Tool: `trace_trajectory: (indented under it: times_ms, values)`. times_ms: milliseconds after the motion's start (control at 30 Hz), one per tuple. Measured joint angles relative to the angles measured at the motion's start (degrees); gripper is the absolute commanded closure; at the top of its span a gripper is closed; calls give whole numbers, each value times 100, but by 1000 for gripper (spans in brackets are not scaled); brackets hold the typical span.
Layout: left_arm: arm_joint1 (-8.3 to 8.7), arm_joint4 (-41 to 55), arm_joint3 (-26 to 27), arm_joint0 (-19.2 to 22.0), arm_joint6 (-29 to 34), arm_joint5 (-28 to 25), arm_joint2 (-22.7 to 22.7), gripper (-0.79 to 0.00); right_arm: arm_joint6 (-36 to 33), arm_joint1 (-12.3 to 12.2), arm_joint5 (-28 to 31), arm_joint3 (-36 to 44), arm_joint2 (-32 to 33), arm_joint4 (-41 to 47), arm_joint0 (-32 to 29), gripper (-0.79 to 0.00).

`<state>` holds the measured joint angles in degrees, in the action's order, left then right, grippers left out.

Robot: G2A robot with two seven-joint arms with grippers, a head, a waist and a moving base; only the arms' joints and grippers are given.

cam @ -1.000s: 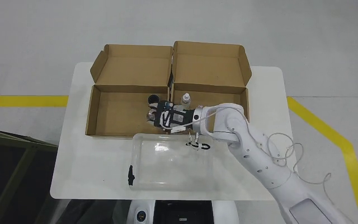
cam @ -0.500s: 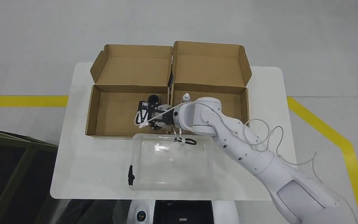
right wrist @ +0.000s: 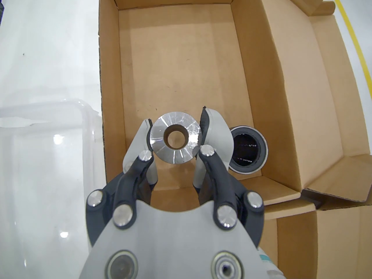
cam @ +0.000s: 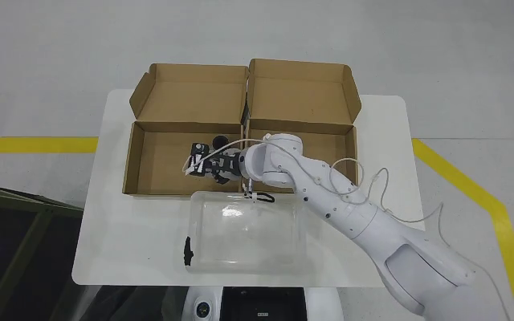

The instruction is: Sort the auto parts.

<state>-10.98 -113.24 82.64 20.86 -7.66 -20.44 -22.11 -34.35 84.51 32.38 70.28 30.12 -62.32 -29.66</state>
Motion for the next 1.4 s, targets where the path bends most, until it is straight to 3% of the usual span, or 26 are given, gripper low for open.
trace_trajectory:
  times_ms: [167, 300, 767, 1100, 1400]
  values:
    - [0, 0, 0, 0, 0, 0, 0, -785, 1, 119, -17, -343, -101, -13, 55, -3]
    - [0, 0, 0, 0, 0, 0, 0, -785, 0, 203, -17, -533, -164, -66, 103, -86]
    - [0, 0, 0, 0, 0, 0, 0, -785, -90, 407, -49, -890, -241, -310, 167, -215]
    - [0, 0, 0, 0, 0, 0, 0, -785, -146, 449, 11, -943, -149, -441, 118, -317]
    - [0, 0, 0, 0, 0, 0, 0, -785, -47, 392, 191, -570, 114, -446, 4, -354]
